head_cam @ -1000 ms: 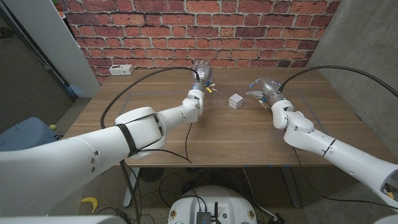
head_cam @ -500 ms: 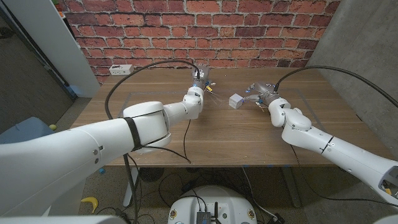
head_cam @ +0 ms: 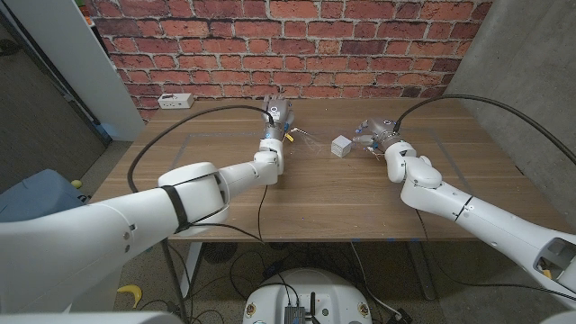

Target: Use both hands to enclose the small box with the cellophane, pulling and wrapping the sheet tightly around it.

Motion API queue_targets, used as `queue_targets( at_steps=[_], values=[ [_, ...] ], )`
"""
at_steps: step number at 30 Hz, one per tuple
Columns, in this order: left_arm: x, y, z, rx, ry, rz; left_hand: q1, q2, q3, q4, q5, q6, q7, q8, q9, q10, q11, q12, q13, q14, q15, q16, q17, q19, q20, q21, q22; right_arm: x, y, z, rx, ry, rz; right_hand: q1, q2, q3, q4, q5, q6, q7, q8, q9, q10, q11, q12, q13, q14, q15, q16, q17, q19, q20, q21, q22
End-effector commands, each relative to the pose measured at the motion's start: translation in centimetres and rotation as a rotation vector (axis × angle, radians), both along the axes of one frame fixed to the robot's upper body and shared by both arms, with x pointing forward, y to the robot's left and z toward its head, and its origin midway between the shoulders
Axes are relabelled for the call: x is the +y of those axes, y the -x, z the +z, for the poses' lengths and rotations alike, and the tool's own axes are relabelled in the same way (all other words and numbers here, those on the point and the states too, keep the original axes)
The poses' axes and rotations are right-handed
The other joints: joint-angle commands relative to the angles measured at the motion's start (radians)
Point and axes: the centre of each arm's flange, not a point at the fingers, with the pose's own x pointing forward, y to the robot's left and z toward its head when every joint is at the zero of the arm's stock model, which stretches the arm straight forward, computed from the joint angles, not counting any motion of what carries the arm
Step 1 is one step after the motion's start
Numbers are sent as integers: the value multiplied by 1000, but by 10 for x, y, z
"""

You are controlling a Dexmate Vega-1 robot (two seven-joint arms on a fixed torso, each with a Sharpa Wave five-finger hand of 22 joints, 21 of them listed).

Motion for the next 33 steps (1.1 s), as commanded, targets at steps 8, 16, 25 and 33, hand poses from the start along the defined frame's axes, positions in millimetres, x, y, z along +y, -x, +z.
queue_targets(
  at_steps=[8,16,25,33],
  values=[
    [-24,93,24,-169,0,-521,-93,-25,21,16,-12,-212,-100,-105,-15,-146,-17,-74,8,-140,-60,-32,8,-76,21,-25,5,6,1,1,-52,-25,-47,5,18,10,-5,1,-11,10,-5,3,-14,5,-9,5,-11,-107,0,5,8,2,-3,3],
    [-22,100,23,-42,-22,-609,-102,-40,25,-16,-10,-84,-39,-58,-21,-75,-15,-50,-2,-119,-72,-22,-4,-55,8,-16,4,6,10,0,-62,-39,-52,4,21,11,-5,-2,-11,14,-4,3,-14,5,-9,6,-12,-108,1,6,8,2,-2,3],
    [-12,101,11,-38,21,-648,-142,-16,98,-54,-1,231,120,-18,-29,189,36,-1,-14,179,-84,7,0,113,18,53,8,8,18,-4,-65,-48,-59,2,23,12,-6,-5,-14,14,-5,3,-15,6,-10,6,-12,-107,0,6,9,1,-2,3],
    [-12,100,8,40,-37,-615,-144,-31,134,-83,11,264,144,-33,-27,251,41,1,-2,334,-82,26,5,302,-7,136,12,9,24,-3,-72,-51,-63,2,26,13,-7,-8,-16,15,-5,3,-16,7,-11,6,-12,-108,0,7,8,0,-2,3]
  ],
)
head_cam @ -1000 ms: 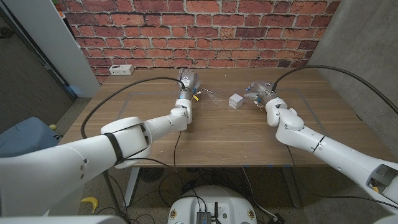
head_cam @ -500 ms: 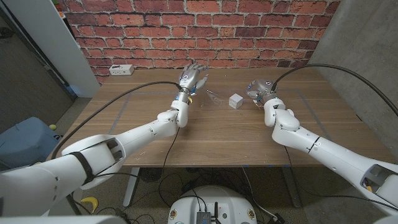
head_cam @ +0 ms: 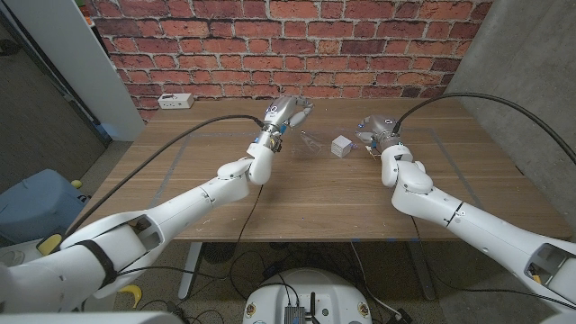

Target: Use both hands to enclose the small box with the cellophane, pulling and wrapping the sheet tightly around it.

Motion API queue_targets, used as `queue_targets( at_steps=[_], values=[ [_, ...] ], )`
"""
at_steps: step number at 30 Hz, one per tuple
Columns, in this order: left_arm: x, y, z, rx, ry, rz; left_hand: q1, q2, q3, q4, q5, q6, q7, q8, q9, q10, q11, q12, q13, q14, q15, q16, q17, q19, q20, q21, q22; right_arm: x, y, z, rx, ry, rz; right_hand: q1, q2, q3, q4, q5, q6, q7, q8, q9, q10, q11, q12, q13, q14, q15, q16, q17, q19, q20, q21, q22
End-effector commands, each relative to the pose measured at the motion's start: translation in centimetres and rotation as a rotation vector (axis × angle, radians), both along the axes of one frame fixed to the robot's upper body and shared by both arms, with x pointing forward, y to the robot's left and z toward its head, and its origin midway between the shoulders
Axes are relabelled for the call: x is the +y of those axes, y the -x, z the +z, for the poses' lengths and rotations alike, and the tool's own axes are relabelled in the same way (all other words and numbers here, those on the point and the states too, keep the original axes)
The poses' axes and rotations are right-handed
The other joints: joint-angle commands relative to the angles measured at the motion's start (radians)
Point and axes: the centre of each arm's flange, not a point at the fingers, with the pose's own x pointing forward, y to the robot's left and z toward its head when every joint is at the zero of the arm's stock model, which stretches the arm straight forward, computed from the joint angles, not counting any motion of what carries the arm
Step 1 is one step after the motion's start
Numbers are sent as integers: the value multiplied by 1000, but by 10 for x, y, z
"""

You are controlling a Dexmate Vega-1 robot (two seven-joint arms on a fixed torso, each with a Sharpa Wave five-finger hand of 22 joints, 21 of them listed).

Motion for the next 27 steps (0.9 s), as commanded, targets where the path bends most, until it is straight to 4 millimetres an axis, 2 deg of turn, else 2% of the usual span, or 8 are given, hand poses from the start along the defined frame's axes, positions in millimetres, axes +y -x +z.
queue_targets(
  at_steps=[1,3,7,12,17,20,24,27],
  values=[
    [1,6,-4,62,-78,-1,-7,-10,23,-4,14,37,24,-6,3,59,14,9,13,111,-55,24,9,106,-19,50,6,2,10,-1,-12,-7,-9,2,7,7,-1,-4,-3,4,0,3,-2,2,-5,6,-4,-113,0,2,9,0,-2,3],
    [0,4,-3,94,-103,11,-6,0,25,-5,17,56,33,-3,4,88,24,18,21,171,-55,53,26,145,-33,69,8,1,11,-1,-14,-8,-10,3,8,8,-2,-5,-3,4,0,3,-3,3,-5,6,-5,-115,-1,2,9,0,-2,3],
    [-2,-1,-1,165,-154,19,12,22,34,-11,25,72,49,1,13,119,34,27,34,230,-56,95,52,220,-69,108,13,1,13,-2,-17,-14,-12,3,8,9,-2,-6,-3,4,0,3,-3,2,-5,6,-4,-115,-1,1,9,0,-2,3],
    [-4,-4,0,206,-202,37,15,20,53,-12,33,88,54,7,18,136,34,31,42,245,-56,92,44,255,-88,129,15,-1,15,-3,-17,-22,-16,4,8,10,-4,-7,-3,4,1,3,-3,2,-5,6,-4,-114,-2,1,9,0,-2,3],
    [-6,-11,1,268,-258,61,2,-3,56,-11,36,112,54,9,16,152,30,34,50,243,-60,78,30,280,-114,146,15,-3,17,-5,-22,-24,-20,5,9,11,-5,-8,-3,4,1,3,-2,2,-5,6,-3,-114,-2,0,9,-1,-2,3],
    [-8,-15,1,313,-302,82,-30,-22,49,-2,35,76,47,-14,12,113,29,12,54,203,-49,47,19,246,-101,138,12,-5,18,-6,-24,-29,-21,6,9,12,-7,-9,-3,3,1,3,-2,2,-5,6,-3,-115,-3,0,10,-1,-1,3],
    [-13,-20,1,353,-359,106,-89,-48,33,11,30,20,47,-45,7,66,48,-17,61,138,-30,2,13,183,-78,116,3,-6,20,-6,-29,-34,-28,8,10,13,-9,-10,-3,3,1,3,-3,2,-6,6,-3,-114,-3,-1,10,-1,-2,3],
    [-17,-24,1,397,-401,120,-125,-60,29,13,27,-16,47,-60,5,37,55,-42,53,22,-18,-41,9,142,-48,97,-5,-8,23,-7,-14,-30,-31,13,3,14,-15,-11,-7,1,0,3,-5,2,-7,6,-3,-114,-5,-3,10,-1,-1,3]
  ],
)
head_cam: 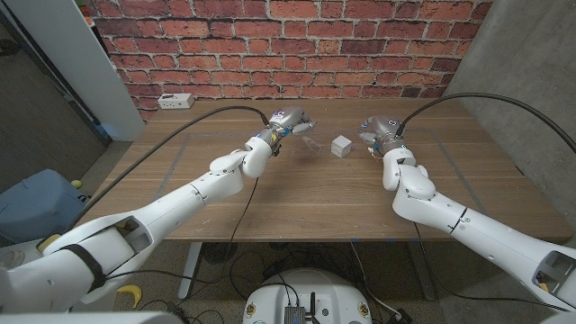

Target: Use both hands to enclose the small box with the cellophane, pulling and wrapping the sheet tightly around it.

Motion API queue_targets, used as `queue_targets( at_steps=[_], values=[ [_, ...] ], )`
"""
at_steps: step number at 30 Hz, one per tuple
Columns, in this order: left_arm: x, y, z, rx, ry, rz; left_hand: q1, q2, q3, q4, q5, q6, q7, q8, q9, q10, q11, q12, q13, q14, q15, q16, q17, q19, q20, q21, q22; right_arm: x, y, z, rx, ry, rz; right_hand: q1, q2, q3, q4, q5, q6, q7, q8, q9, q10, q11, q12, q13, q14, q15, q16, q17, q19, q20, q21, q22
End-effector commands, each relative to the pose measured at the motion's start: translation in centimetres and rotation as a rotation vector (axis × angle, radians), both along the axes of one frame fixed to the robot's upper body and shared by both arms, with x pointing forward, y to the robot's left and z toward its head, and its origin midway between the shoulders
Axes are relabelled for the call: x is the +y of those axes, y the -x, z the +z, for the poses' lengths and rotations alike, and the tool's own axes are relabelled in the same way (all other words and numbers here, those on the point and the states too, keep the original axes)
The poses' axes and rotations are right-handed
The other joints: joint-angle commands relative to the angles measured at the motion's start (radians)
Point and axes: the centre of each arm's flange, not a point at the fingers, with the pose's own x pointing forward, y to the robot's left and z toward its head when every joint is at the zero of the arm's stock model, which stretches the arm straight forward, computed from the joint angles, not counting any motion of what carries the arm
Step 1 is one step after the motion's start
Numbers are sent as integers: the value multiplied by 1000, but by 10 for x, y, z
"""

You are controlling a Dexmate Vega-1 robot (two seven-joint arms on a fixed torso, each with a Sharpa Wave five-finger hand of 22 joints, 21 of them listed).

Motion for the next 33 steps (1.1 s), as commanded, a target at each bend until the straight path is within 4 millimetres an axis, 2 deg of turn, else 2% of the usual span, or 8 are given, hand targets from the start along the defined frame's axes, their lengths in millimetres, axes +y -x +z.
queue_targets(
  at_steps=[1,6,9,14,17,19,22,33],
  values=[
    [-10,-15,0,146,-159,60,-41,-16,-4,5,-6,-40,-1,-17,-1,-37,7,-28,-4,-116,14,-42,-3,-44,27,-19,-7,-6,7,-3,18,-10,-13,16,-3,11,-16,-4,-16,0,-3,3,-9,2,-9,1,-4,-114,-5,-2,9,0,-2,3],
    [-15,-21,0,197,-216,79,-85,-23,-17,21,-12,-75,1,-26,-3,-60,13,-44,-12,-150,21,-40,-2,-71,36,-34,-10,-11,9,-5,80,-4,-29,63,-8,40,-56,-11,-72,-4,-15,3,-53,3,-23,1,-35,-103,-25,-11,-7,6,-8,3],
    [-17,-25,-1,233,-246,67,-137,-43,-30,28,-21,-159,-26,-39,-8,-125,12,-72,-26,-174,26,-34,-5,-134,42,-70,-16,-14,9,-6,141,-13,-37,57,-21,43,-58,-21,-145,1,-23,3,-93,3,-31,3,-66,-89,-36,-10,-23,12,-13,3],
    [-22,-31,-2,283,-297,68,-169,-62,-37,23,-32,-223,-56,-39,-15,-167,-8,-80,-41,-209,23,-41,-8,-201,42,-110,-20,-16,7,-10,250,-2,-61,63,-32,58,-68,-31,-243,6,-23,4,-173,6,-38,4,-114,-71,-48,-8,-59,19,-23,2],
    [-23,-34,-3,307,-306,67,-206,-28,-26,40,-41,-277,-66,-37,-19,-216,-9,-83,-54,-306,24,-49,-9,-271,47,-153,-21,-15,5,-11,294,14,-86,90,-43,75,-83,-34,-286,-1,-20,4,-204,5,-36,4,-150,-70,-58,-10,-73,18,-27,0],
    [-24,-35,-3,313,-306,67,-228,-3,-18,51,-39,-311,-60,-39,-20,-248,-16,-83,-59,-362,30,-50,-10,-306,43,-176,-21,-15,3,-12,325,26,-118,109,-51,88,-87,-35,-314,-6,-17,4,-231,2,-37,3,-175,-63,-61,-12,-88,18,-30,-1],
    [-24,-36,-3,312,-307,67,-245,14,-9,58,-38,-364,-58,-42,-21,-300,-5,-89,-63,-431,41,-54,-11,-339,37,-198,-21,-15,-2,-14,375,37,-151,146,-57,112,-92,-38,-357,-12,-16,5,-272,1,-37,3,-228,-64,-70,-16,-108,22,-34,-3],
    [-25,-39,-4,346,-327,84,-273,37,8,73,-38,-462,-57,-46,-22,-383,-3,-88,-66,-517,44,-49,-12,-380,48,-227,-19,-18,-22,-27,463,89,-246,193,-84,141,-91,-43,-442,-11,-19,5,-354,-4,-39,1,-295,-52,-72,-31,-133,26,-36,-5]
  ],
)
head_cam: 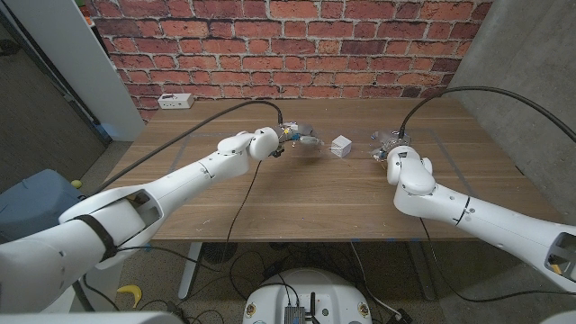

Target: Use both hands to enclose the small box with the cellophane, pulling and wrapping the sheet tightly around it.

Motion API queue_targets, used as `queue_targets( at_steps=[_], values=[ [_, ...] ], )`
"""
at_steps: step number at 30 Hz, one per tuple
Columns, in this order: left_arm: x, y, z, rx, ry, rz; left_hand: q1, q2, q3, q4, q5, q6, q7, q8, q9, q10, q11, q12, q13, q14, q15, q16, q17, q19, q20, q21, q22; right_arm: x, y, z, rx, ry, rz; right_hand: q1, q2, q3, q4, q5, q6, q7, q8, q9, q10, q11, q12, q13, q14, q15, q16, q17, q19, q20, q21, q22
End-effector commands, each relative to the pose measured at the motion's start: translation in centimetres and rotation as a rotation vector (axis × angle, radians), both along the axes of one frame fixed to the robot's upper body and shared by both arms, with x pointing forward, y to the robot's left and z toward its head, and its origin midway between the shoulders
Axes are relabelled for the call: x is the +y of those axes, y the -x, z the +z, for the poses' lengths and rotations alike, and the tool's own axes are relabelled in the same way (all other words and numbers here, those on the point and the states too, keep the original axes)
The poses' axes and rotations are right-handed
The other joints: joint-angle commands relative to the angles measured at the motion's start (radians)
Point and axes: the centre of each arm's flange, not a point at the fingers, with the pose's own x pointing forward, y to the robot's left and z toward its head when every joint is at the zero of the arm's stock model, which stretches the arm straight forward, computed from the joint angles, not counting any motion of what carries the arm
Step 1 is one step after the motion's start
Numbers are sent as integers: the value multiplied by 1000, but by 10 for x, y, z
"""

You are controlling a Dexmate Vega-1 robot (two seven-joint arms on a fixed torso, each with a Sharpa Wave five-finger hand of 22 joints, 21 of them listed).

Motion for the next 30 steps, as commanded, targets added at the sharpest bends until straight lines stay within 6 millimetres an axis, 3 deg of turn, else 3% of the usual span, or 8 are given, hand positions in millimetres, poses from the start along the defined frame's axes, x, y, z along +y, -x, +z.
queue_targets(
  at_steps=[1,4,8,11,14,20,23,30],
  values=[
    [-2,-5,0,46,-28,15,-15,4,5,9,-3,-26,4,-6,1,-20,2,-2,2,-15,-13,4,2,-7,4,-7,4,-5,-19,-13,93,62,-116,26,0,17,1,-5,-22,-4,5,2,-16,-4,-1,1,-11,-59,1,-4,-3,-5,2,2],
    [-1,-5,0,49,-22,12,-19,7,6,13,-3,-35,1,-5,1,-27,-1,-2,2,-20,-11,5,2,-9,6,-8,4,-7,-25,-19,25,104,-121,78,3,47,6,3,29,-34,33,2,32,-36,27,-2,44,-88,28,-19,27,-29,16,2],
    [1,-5,0,57,-15,5,-26,8,6,18,-4,-48,-2,-6,1,-33,1,-1,2,-24,-11,7,3,-9,9,-9,4,-9,-32,-25,-55,117,-93,76,2,57,27,9,167,-46,67,-1,155,-48,61,-7,154,-129,68,-27,85,-48,35,3],
    [2,-5,-1,62,-13,0,-29,9,6,21,-4,-49,-3,-5,1,-34,0,1,2,-24,-9,8,3,-8,11,-9,4,-9,-38,-29,-149,149,-72,63,4,62,32,15,365,-49,108,-2,301,-72,89,-10,280,-172,110,-27,145,-63,53,5],
    [3,-4,-1,66,-9,-4,-33,8,5,23,-4,-51,-3,-3,1,-36,-1,1,2,-26,-10,8,3,-7,11,-9,5,-7,-42,-32,-225,175,-57,87,5,70,20,22,466,-42,122,-5,396,-82,108,-12,355,-187,137,-22,175,-71,62,6],
    [5,-2,-2,77,2,-16,-39,4,3,27,-5,-53,-2,-2,1,-37,2,3,2,-28,-9,9,4,-7,12,-10,5,-1,-50,-33,-370,219,-18,173,9,40,11,21,674,-32,139,-6,600,-87,146,-9,529,-197,245,50,238,-98,88,12],
    [6,-1,-2,77,4,-17,-43,2,2,29,-5,-53,-3,0,1,-38,4,4,2,-29,-9,10,4,-6,12,-10,5,2,-53,-33,-437,229,-3,217,37,20,16,12,821,-21,172,2,725,-86,183,6,620,-200,299,100,258,-115,105,16],
    [9,0,-5,84,2,-10,-50,-2,-1,31,-6,-53,-1,2,1,-38,4,6,2,-29,-9,11,4,-4,13,-10,5,11,-53,-25,-569,266,61,237,39,15,12,9,849,-15,175,2,744,-82,186,9,627,-201,304,114,262,-116,109,17]
  ],
)
